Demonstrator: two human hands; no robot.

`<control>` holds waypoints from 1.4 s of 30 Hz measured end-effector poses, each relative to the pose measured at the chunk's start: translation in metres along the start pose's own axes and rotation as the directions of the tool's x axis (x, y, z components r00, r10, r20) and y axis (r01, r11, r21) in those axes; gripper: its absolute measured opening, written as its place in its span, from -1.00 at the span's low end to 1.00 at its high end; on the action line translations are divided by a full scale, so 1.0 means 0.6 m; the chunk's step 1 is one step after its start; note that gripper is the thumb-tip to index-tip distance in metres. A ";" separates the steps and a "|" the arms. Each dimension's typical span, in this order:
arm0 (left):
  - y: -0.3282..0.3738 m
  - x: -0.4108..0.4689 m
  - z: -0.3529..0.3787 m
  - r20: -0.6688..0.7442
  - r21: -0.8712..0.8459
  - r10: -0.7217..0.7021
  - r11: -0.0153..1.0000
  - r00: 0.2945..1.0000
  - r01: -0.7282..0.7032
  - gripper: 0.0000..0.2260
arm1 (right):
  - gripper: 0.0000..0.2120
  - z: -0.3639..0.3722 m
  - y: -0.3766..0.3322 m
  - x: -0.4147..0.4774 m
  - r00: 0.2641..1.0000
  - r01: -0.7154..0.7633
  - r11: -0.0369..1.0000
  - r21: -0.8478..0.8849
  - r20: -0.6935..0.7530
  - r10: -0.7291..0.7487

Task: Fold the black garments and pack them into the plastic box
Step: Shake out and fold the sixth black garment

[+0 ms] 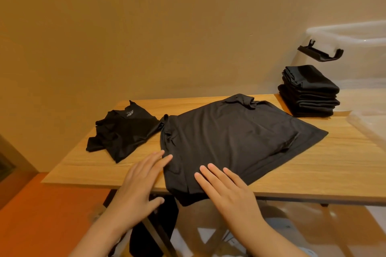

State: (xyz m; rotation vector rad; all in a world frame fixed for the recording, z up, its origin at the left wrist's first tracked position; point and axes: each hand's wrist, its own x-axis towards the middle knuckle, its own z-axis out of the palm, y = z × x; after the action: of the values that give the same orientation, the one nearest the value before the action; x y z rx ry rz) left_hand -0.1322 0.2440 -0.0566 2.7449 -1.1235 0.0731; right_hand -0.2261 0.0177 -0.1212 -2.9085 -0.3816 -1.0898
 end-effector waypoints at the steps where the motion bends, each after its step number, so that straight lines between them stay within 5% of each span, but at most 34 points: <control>1: -0.006 0.006 -0.003 0.000 -0.003 0.000 1.000 1.000 0.000 -0.09 | -0.53 0.001 0.002 -0.001 1.000 0.005 1.000 0.009 -0.016 -0.005; 7: -0.013 0.022 -0.003 0.023 -0.139 -0.006 0.990 1.000 0.009 -0.12 | -0.61 -0.005 0.017 -0.011 0.992 0.053 0.996 0.066 -0.115 -0.045; 11: -0.010 0.030 -0.001 0.053 -0.131 0.002 0.991 0.999 0.005 -0.08 | -0.56 -0.017 0.026 -0.014 0.986 -0.024 0.977 0.210 -0.157 0.058; 15: -0.013 0.051 -0.020 0.103 -0.228 0.054 0.973 0.993 -0.029 -0.06 | -0.51 -0.059 0.060 -0.038 0.989 -0.090 0.944 0.318 -0.082 0.122; 20: -0.018 0.098 -0.063 0.119 -0.554 -0.024 0.828 0.993 0.087 -0.36 | -0.42 -0.105 0.107 -0.080 0.990 -0.136 0.925 0.355 0.085 0.113; 26: -0.033 0.154 -0.055 0.143 -0.392 -0.010 0.918 0.990 0.066 -0.34 | -0.49 -0.109 0.119 -0.088 0.993 -0.081 0.888 0.453 0.113 0.033; 31: -0.051 0.156 -0.059 0.027 -0.461 -0.050 0.886 0.998 0.057 -0.78 | -0.47 -0.113 0.119 -0.086 0.994 -0.067 0.887 0.457 0.111 0.018; 33: -0.060 0.150 -0.063 0.030 -0.507 -0.069 0.859 0.997 0.074 -0.75 | -0.43 -0.124 0.116 -0.080 0.990 -0.084 0.888 0.452 0.138 0.023; 39: -0.064 0.135 -0.079 0.102 -0.538 -0.070 0.835 0.992 0.115 -0.80 | -0.31 -0.127 0.116 -0.088 0.951 -0.284 0.831 0.479 0.249 0.182; 42: -0.053 0.127 -0.094 0.096 -0.620 -0.068 0.776 0.993 0.113 -0.88 | -0.46 -0.127 0.114 -0.082 0.924 -0.375 0.780 0.502 0.266 0.273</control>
State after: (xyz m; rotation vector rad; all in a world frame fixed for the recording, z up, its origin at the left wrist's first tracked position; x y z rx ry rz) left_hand -0.0541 0.2238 0.0030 2.1961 -0.8237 -0.3514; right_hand -0.2955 -0.0669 -0.0903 -2.4286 -0.1411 -0.5470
